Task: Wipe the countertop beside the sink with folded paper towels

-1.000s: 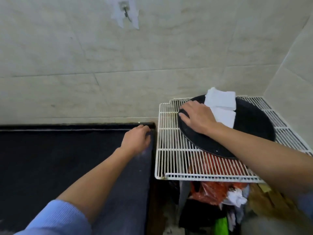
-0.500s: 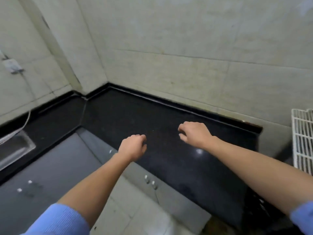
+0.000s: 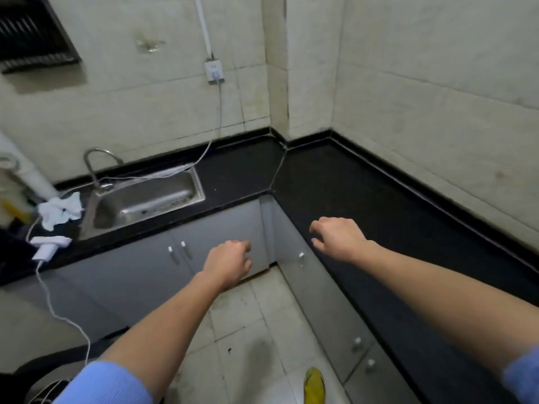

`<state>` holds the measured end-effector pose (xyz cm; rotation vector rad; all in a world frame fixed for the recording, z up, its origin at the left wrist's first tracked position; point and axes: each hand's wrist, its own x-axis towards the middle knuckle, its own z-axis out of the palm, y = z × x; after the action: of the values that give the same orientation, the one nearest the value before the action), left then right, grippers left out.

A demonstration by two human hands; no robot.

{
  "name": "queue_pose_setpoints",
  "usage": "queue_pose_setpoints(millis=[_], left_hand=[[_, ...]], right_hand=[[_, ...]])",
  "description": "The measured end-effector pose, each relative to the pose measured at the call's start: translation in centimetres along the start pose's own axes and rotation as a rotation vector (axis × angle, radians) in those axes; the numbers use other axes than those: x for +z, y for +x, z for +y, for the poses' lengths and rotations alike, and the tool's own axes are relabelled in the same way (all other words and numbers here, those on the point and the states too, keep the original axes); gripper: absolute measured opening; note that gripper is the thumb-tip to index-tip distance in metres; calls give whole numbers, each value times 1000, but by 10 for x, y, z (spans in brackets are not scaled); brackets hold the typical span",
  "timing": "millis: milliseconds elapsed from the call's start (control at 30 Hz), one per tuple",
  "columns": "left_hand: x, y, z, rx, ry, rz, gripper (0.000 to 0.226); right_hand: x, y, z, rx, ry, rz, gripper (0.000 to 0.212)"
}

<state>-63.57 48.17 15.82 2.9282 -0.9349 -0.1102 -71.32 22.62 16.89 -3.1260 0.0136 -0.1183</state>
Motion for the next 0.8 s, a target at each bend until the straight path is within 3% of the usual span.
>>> queue_pose_setpoints(millis=[400, 533, 800], left_hand=[[-10, 113, -172, -410, -83, 36, 35], [3, 108, -217, -543, -94, -40, 31], [8, 120, -347, -734, -147, -22, 35]], right_hand=[[33, 282, -61, -327, -2, -34, 34], [50, 341, -106, -445, 6, -90, 33], [77, 451, -215, -640, 21, -115, 30]])
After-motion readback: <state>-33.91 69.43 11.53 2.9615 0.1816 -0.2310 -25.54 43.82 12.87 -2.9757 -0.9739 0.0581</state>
